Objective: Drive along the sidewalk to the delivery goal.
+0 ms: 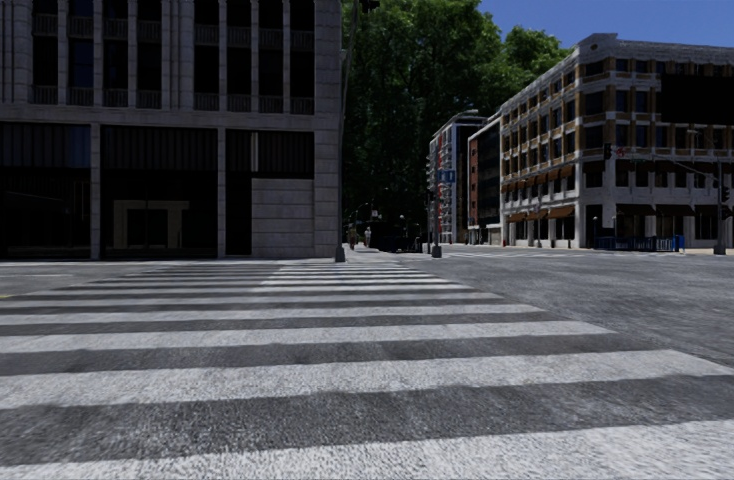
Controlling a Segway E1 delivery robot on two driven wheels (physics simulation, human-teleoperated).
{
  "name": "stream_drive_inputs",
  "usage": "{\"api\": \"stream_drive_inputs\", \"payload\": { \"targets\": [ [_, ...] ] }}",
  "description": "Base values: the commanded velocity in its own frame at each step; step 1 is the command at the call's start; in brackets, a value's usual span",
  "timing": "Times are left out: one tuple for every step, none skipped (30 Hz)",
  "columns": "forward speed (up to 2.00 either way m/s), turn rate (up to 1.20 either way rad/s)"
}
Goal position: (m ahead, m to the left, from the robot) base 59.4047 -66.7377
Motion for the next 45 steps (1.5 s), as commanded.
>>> {"api": "stream_drive_inputs", "payload": {
  "targets": [
    [1.31, 0.23],
    [1.31, 0.23],
    [1.31, 0.23],
    [1.31, 0.23],
    [1.31, 0.23],
    [1.31, 0.23],
    [1.31, 0.24],
    [1.31, 0.24],
    [1.31, 0.24],
    [1.31, 0.24],
    [1.31, 0.24],
    [1.31, 0.24],
    [1.31, 0.24],
    [1.31, 0.24],
    [1.31, 0.24],
    [1.31, 0.24],
    [1.31, 0.24],
    [1.31, 0.24],
    [1.31, 0.0],
    [1.31, 0.0],
    [1.31, 0.0],
    [1.31, 0.0],
    [1.31, 0.0],
    [1.31, 0.0],
    [1.3, 0.0],
    [1.3, 0.0],
    [1.3, 0.0],
    [1.3, 0.0],
    [1.3, 0.0],
    [1.3, 0.0],
    [1.3, 0.0],
    [1.3, 0.0],
    [1.31, 0.0],
    [1.31, 0.0],
    [1.32, 0.0],
    [1.32, 0.0],
    [1.32, 0.0],
    [1.33, 0.0],
    [1.34, 0.0],
    [1.39, 0.0],
    [1.43, 0.0],
    [1.43, 0.0],
    [1.45, 0.0],
    [1.46, 0.0],
    [1.47, 0.0]
  ]
}}
